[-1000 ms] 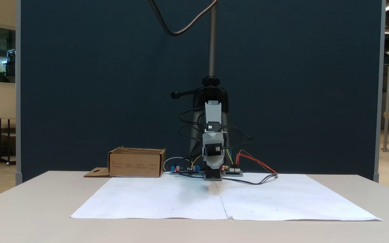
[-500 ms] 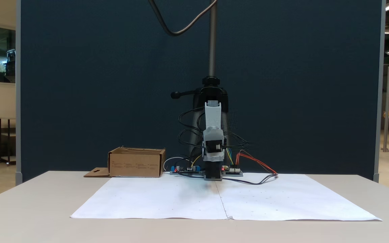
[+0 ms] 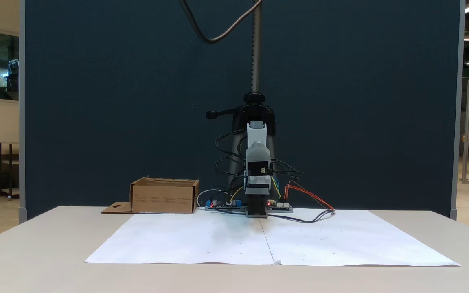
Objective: Grasp a green dice and put it in the bin.
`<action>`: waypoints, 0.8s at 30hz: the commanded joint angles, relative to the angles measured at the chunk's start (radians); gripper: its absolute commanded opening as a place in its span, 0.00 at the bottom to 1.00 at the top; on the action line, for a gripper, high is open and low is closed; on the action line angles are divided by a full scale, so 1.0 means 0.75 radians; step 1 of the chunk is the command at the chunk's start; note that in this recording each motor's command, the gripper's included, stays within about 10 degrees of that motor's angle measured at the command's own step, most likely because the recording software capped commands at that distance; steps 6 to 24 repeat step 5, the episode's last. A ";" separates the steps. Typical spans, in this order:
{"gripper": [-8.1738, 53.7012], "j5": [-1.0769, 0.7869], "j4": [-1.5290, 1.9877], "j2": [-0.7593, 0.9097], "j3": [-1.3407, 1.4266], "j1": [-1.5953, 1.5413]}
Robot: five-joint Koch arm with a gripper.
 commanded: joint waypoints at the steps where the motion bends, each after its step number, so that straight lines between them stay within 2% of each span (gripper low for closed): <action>1: 0.87 -0.094 -0.233 0.147 0.235 -0.006; 24: 0.87 -0.094 -0.233 0.147 0.233 -0.029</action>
